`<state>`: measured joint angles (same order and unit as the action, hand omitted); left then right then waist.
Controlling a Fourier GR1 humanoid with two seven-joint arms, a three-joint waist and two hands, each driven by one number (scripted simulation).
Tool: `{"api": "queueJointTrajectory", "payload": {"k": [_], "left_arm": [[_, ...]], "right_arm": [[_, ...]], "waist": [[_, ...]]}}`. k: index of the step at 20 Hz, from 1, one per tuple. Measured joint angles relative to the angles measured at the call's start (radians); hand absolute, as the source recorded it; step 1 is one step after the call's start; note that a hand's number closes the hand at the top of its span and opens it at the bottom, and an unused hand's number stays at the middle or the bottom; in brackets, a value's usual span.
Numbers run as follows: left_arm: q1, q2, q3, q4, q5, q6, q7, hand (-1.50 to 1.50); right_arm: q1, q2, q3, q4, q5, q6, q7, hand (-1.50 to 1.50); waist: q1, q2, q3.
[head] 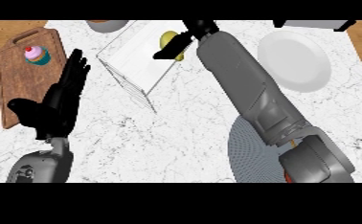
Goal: Pick the lemon from the placemat and place it in the tiered shelf
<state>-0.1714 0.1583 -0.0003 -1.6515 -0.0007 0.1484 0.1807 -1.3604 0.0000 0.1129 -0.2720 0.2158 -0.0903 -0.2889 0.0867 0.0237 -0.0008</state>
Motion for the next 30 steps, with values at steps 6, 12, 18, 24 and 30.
{"api": "queueJointTrajectory", "payload": {"k": [6, 12, 18, 24, 30], "left_arm": [[0.036, -0.005, 0.004, -0.02, -0.004, 0.005, -0.013, 0.0], [0.043, 0.01, 0.03, -0.02, 0.014, -0.011, -0.013, 0.0], [0.05, 0.019, 0.042, -0.033, 0.017, -0.014, 0.002, 0.0], [0.045, 0.002, 0.028, -0.047, -0.002, 0.004, 0.012, 0.0], [0.055, -0.005, 0.024, -0.04, -0.003, -0.002, -0.011, 0.0]], "right_arm": [[-0.037, -0.006, -0.067, 0.016, -0.075, 0.048, -0.061, -1.5], [-0.087, -0.046, -0.157, 0.04, -0.139, 0.037, -0.04, -1.5], [-0.095, -0.192, -0.219, 0.084, -0.176, 0.096, 0.016, -1.5], [-0.068, -0.341, -0.246, 0.114, -0.188, 0.211, 0.023, -1.5], [-0.021, -0.453, -0.256, 0.127, -0.188, 0.356, -0.023, -1.5]], "waist": [[-0.016, -0.003, 0.0], [-0.03, -0.005, 0.0], [-0.035, -0.004, 0.0], [-0.032, 0.0, 0.001], [-0.026, 0.003, 0.002]]}}
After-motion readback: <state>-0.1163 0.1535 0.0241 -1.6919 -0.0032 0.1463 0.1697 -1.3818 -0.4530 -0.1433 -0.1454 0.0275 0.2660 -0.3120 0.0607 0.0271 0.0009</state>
